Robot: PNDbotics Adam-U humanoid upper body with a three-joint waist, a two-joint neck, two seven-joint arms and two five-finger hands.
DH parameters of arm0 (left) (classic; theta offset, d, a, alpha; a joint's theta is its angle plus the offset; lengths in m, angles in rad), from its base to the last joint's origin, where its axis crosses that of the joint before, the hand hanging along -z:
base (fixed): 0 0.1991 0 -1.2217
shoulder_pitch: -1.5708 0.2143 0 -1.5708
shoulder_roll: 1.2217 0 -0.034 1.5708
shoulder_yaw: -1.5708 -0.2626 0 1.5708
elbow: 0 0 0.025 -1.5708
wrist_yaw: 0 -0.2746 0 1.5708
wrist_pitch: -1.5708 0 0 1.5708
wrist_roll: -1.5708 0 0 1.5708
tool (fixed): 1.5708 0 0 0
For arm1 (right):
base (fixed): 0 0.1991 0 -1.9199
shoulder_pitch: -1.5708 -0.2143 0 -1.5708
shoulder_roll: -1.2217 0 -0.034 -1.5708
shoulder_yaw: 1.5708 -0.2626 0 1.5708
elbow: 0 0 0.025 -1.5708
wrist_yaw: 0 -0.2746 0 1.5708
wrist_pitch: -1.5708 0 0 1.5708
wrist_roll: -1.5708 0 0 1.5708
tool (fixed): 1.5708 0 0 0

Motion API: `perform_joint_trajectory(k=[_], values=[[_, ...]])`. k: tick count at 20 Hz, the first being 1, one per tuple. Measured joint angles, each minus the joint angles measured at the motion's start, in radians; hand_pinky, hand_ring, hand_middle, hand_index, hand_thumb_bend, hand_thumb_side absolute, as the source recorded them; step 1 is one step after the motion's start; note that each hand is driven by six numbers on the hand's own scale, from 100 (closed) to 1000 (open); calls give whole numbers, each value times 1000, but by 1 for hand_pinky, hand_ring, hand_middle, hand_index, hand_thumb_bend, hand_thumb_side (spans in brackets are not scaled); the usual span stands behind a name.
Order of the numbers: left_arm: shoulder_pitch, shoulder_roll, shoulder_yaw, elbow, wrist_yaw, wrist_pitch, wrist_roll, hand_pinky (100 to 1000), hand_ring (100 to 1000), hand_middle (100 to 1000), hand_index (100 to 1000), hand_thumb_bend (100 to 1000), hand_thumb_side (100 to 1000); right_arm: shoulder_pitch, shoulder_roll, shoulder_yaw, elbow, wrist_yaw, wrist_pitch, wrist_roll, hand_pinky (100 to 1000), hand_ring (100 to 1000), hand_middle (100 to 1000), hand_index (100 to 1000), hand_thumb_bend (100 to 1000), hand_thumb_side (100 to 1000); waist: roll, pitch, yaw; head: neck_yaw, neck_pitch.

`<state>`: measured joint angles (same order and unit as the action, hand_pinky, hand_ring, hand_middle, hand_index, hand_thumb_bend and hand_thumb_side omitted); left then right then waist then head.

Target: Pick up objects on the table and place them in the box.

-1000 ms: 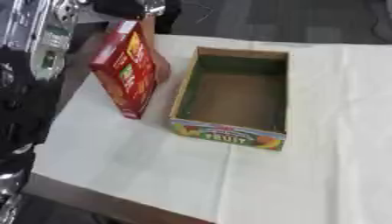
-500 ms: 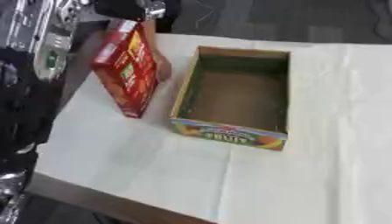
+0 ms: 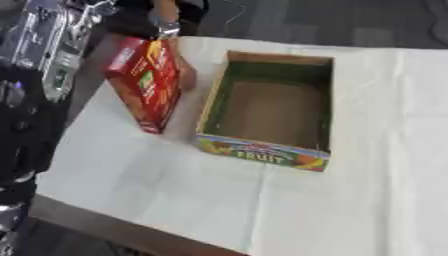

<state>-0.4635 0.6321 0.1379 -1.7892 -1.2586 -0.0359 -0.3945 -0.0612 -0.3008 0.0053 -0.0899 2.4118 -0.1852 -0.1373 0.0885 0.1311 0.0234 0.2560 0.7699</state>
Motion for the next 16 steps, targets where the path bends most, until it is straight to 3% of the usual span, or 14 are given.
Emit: perform_joint_trajectory(k=[15, 16], values=[[56, -15, 28, 25, -75, -12, 10, 100, 385, 450, 585, 648, 1000, -15, 14, 0, -7, -4, -28, 0, 462, 586, 652, 744, 100, 1000, -17, 11, -13, 0, 0], [59, -18, 31, 26, -78, -10, 9, 100, 387, 454, 596, 689, 1000, -15, 14, 0, -7, -6, -28, 0, 462, 585, 652, 744, 100, 1000, -17, 11, -13, 0, 0]])
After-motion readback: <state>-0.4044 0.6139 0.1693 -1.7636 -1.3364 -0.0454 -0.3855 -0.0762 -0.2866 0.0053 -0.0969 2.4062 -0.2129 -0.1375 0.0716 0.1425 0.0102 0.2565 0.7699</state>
